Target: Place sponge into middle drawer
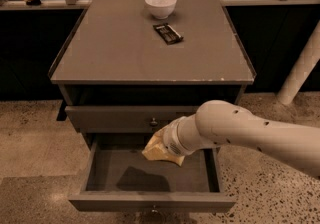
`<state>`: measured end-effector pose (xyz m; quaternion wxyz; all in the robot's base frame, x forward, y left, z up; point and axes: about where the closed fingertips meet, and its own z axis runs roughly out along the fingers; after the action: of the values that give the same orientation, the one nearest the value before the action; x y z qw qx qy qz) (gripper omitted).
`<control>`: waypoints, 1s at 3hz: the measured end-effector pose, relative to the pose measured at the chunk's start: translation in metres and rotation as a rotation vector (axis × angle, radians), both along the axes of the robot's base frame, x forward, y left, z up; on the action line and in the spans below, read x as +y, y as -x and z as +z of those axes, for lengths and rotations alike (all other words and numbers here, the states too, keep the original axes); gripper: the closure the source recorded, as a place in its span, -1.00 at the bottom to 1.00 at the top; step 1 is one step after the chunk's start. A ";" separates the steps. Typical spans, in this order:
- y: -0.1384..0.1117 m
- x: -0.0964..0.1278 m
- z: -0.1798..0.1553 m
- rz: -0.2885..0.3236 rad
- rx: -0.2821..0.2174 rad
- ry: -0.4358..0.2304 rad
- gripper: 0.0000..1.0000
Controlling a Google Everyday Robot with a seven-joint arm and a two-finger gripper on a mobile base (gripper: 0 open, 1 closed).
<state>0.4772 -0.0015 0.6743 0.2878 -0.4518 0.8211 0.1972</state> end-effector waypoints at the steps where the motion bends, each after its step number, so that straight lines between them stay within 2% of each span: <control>1: 0.005 0.002 -0.012 -0.008 0.010 0.017 1.00; 2: 0.024 0.004 -0.085 -0.028 0.086 0.072 1.00; 3: 0.073 0.003 -0.186 -0.062 0.241 0.121 1.00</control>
Offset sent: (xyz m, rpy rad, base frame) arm -0.0718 0.0047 -0.2323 -0.1438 0.2154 -0.1569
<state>0.4040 0.0020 0.4880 0.1651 -0.4159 0.8737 0.1911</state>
